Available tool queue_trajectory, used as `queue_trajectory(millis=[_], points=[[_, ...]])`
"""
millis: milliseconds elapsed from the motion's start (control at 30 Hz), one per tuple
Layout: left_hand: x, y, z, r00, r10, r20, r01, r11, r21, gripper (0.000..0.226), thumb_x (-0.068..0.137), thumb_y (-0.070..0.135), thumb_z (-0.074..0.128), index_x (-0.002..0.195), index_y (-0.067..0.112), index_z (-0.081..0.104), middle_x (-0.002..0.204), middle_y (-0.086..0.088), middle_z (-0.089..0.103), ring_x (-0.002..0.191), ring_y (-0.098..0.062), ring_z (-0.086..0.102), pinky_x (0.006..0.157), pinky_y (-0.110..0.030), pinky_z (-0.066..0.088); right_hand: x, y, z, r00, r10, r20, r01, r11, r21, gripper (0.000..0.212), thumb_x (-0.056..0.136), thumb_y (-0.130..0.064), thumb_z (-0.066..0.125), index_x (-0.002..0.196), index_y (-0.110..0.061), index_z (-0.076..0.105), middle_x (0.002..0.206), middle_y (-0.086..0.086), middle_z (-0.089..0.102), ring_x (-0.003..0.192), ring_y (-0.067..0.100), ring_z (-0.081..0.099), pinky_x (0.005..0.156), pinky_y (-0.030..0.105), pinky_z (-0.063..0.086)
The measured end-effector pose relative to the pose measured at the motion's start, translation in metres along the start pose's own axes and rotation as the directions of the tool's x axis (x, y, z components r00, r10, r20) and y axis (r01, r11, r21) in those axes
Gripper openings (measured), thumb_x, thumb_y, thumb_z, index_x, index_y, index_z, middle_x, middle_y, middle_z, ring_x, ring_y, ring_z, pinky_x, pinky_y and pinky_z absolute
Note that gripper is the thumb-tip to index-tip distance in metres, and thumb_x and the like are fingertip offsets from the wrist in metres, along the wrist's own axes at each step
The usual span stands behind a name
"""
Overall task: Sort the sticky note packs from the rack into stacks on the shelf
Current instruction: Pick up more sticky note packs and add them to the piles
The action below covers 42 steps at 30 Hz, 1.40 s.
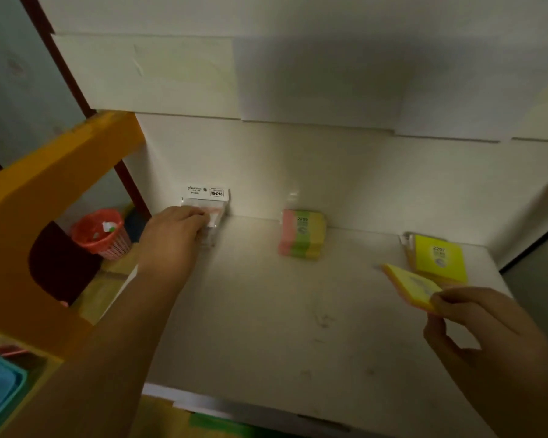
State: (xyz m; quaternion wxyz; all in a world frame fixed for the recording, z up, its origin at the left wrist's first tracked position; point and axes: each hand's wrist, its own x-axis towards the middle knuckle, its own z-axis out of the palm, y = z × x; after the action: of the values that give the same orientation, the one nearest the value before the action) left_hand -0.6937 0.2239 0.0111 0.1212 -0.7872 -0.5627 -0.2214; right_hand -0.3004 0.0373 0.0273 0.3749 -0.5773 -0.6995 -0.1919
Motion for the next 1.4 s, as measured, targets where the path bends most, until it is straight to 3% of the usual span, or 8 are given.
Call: queue_trajectory(millis=[167, 333, 600, 867, 967, 1100, 1300, 1400], points=[[0.001, 0.0, 0.006, 0.996, -0.01, 0.092, 0.012, 1.0, -0.024, 0.03, 0.084, 0.026, 0.055, 0.104, 0.012, 0.073, 0.12, -0.006, 0.067, 0.101, -0.03, 0.063, 0.085, -0.042, 0.053, 0.0, 0.005, 0.001, 0.997, 0.074, -0.022, -0.075, 0.996, -0.057, 0.013, 0.08, -0.012, 0.067, 0.084, -0.003, 0.075, 0.094, 0.013, 0.071, 0.088, 0.03, 0.065, 0.086, 0.038, 0.05], [0.001, 0.025, 0.008, 0.999, -0.034, -0.001, 0.034, 0.993, -0.115, 0.035, 0.088, 0.017, 0.054, 0.118, 0.006, 0.068, 0.12, -0.015, 0.065, 0.109, -0.034, 0.057, 0.095, -0.051, 0.047, -0.003, 0.027, 0.002, 0.985, 0.156, -0.07, -0.162, 0.981, -0.106, 0.011, 0.08, -0.012, 0.069, 0.087, -0.007, 0.076, 0.095, 0.01, 0.072, 0.091, 0.023, 0.062, 0.087, 0.032, 0.047], [-0.002, 0.12, 0.017, 0.91, 0.409, -0.065, -0.413, 0.883, -0.224, 0.033, 0.086, 0.02, 0.049, 0.104, 0.005, 0.072, 0.114, -0.015, 0.068, 0.11, -0.035, 0.062, 0.093, -0.045, 0.048, -0.007, 0.076, 0.001, 0.969, 0.233, -0.076, -0.243, 0.955, -0.169, 0.01, 0.089, -0.014, 0.069, 0.093, -0.008, 0.076, 0.101, 0.007, 0.07, 0.091, 0.029, 0.064, 0.086, 0.026, 0.043], [-0.004, 0.159, 0.023, 0.823, 0.561, -0.093, -0.557, 0.762, -0.329, 0.025, 0.086, 0.018, 0.058, 0.105, 0.013, 0.072, 0.118, -0.004, 0.067, 0.116, -0.027, 0.06, 0.092, -0.045, 0.051, 0.002, 0.106, 0.05, 0.965, 0.227, 0.132, -0.21, 0.969, -0.128, 0.007, 0.082, -0.013, 0.07, 0.088, -0.012, 0.074, 0.105, 0.005, 0.068, 0.098, 0.03, 0.062, 0.082, 0.03, 0.047], [-0.005, 0.159, 0.019, 0.816, 0.57, -0.094, -0.565, 0.755, -0.334, 0.024, 0.085, 0.017, 0.061, 0.105, 0.014, 0.073, 0.119, -0.002, 0.067, 0.116, -0.026, 0.06, 0.092, -0.044, 0.05, 0.0, 0.108, 0.058, 0.928, 0.277, 0.247, -0.248, 0.958, -0.142, 0.013, 0.081, -0.015, 0.066, 0.09, -0.013, 0.075, 0.108, 0.006, 0.067, 0.103, 0.032, 0.063, 0.083, 0.034, 0.052], [-0.005, 0.154, 0.016, 0.819, 0.568, -0.085, -0.557, 0.75, -0.357, 0.024, 0.087, 0.018, 0.059, 0.106, 0.016, 0.073, 0.118, 0.0, 0.067, 0.117, -0.023, 0.06, 0.095, -0.042, 0.049, -0.003, 0.111, 0.059, 0.846, 0.356, 0.396, -0.324, 0.934, -0.148, 0.032, 0.09, -0.03, 0.05, 0.109, -0.016, 0.072, 0.123, 0.002, 0.061, 0.118, 0.023, 0.054, 0.098, 0.027, 0.04], [-0.008, 0.156, 0.014, 0.797, 0.596, -0.094, -0.579, 0.712, -0.396, 0.025, 0.088, 0.021, 0.055, 0.104, 0.016, 0.073, 0.114, 0.002, 0.068, 0.114, -0.021, 0.061, 0.092, -0.042, 0.052, -0.001, 0.1, 0.052, 0.834, 0.372, 0.407, -0.338, 0.928, -0.156, 0.033, 0.094, -0.018, 0.055, 0.125, -0.012, 0.065, 0.134, 0.005, 0.059, 0.124, 0.026, 0.055, 0.102, 0.024, 0.034], [-0.006, 0.161, 0.013, 0.789, 0.598, -0.139, -0.592, 0.68, -0.432, 0.024, 0.088, 0.019, 0.056, 0.104, 0.016, 0.074, 0.113, 0.002, 0.069, 0.114, -0.02, 0.061, 0.094, -0.039, 0.05, -0.003, 0.088, 0.041, 0.843, 0.375, 0.387, -0.347, 0.927, -0.142, 0.041, 0.094, -0.021, 0.06, 0.134, -0.014, 0.058, 0.14, 0.008, 0.055, 0.127, 0.028, 0.054, 0.107, 0.033, 0.041]])
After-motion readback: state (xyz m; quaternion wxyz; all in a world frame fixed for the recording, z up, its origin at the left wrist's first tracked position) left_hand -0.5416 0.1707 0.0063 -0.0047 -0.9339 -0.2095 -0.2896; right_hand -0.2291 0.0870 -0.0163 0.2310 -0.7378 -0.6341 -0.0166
